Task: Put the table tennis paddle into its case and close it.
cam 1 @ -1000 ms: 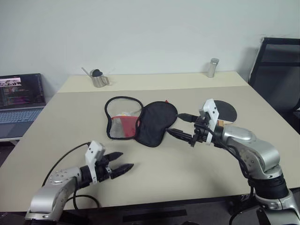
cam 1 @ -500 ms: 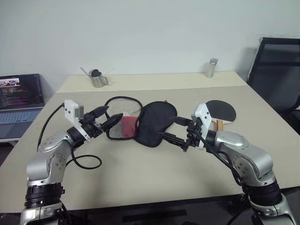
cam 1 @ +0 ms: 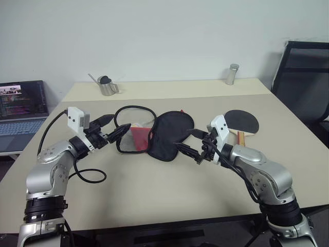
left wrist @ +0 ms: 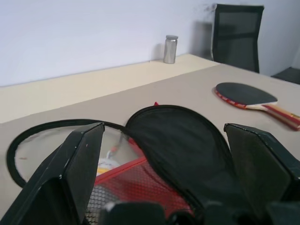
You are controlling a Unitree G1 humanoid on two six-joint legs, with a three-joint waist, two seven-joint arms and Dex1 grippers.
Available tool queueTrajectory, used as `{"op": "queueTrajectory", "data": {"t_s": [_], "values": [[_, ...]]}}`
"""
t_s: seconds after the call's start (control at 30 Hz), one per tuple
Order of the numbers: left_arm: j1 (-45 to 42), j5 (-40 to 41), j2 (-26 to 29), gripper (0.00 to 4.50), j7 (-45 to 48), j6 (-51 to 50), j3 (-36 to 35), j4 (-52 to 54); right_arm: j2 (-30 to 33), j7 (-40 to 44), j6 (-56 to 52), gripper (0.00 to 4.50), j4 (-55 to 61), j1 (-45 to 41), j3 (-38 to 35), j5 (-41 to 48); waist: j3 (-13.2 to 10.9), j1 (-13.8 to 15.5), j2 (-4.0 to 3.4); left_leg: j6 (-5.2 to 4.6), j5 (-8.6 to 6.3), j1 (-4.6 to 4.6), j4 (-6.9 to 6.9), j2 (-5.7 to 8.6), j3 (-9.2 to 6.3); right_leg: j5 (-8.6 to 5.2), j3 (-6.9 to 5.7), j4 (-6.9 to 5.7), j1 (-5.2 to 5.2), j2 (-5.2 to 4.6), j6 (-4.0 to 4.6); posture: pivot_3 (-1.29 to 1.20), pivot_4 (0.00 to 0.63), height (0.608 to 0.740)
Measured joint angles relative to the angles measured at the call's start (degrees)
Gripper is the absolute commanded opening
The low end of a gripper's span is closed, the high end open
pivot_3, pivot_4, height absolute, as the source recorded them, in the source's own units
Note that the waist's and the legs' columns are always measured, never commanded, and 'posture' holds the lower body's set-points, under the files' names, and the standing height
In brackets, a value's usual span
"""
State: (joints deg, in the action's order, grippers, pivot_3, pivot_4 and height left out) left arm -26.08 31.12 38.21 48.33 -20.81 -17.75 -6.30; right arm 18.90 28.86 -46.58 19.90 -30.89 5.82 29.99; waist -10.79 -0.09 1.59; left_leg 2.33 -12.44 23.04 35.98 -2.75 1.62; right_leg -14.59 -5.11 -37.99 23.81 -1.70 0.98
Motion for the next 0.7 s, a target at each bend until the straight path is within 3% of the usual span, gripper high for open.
{"op": "queueTrajectory", "data": {"t_s": [0.33, 0.47, 0.53, 0.63, 0.7], "values": [[4.33, 0.17, -0.25, 4.47, -1.49, 0.00, -0.15, 4.13, 1.14, 4.43, 3.59, 4.50, -2.38, -1.90, 1.74, -2.44, -0.02, -0.06, 0.01, 0.00, 0.00, 0.03, 0.00, 0.05, -0.33, 0.00, -0.27, 0.00, -0.13, -0.32, 0.01, 0.00, 0.150, 0.740], [4.30, 0.15, -0.37, 4.47, -1.45, 0.02, -0.04, 4.29, 1.26, 5.26, 4.91, 4.50, -2.57, -1.93, 2.25, -3.62, -0.20, -1.68, -0.29, -0.35, 0.51, 0.64, -0.01, 1.37, -4.05, -0.44, -3.67, 0.05, -1.37, -1.52, -0.27, 0.00, 0.150, 0.740], [4.17, 0.08, -0.37, 4.47, -1.40, 0.11, 0.02, 4.14, 1.10, 5.20, 5.19, 4.50, -3.03, -1.99, 2.28, -4.19, -0.35, -1.88, -0.52, -0.16, 0.92, 0.97, -0.13, 2.45, -5.80, -0.89, -5.14, -0.01, -1.81, -2.06, -0.99, 0.00, 0.150, 0.740], [3.98, -0.14, -0.38, 4.47, -1.33, 0.35, 0.05, 3.78, 0.89, 4.76, 5.28, 4.50, -3.40, -2.10, 2.32, -4.75, -0.60, -1.74, -0.94, -0.15, 1.33, 1.07, -0.31, 3.18, -7.09, -1.23, -6.48, -0.09, -2.39, -2.66, -1.38, 0.00, 0.150, 0.740], [3.65, -0.76, -0.38, 4.47, -1.10, 1.34, 0.16, 3.09, 0.78, 4.29, 5.26, 4.50, -3.46, -2.13, 2.33, -5.24, -0.73, -1.04, -1.15, -0.09, 1.41, 1.06, -0.25, 2.86, -6.47, -1.24, -6.33, -0.13, -2.29, -2.65, -1.35, 0.00, 0.150, 0.740]]}}
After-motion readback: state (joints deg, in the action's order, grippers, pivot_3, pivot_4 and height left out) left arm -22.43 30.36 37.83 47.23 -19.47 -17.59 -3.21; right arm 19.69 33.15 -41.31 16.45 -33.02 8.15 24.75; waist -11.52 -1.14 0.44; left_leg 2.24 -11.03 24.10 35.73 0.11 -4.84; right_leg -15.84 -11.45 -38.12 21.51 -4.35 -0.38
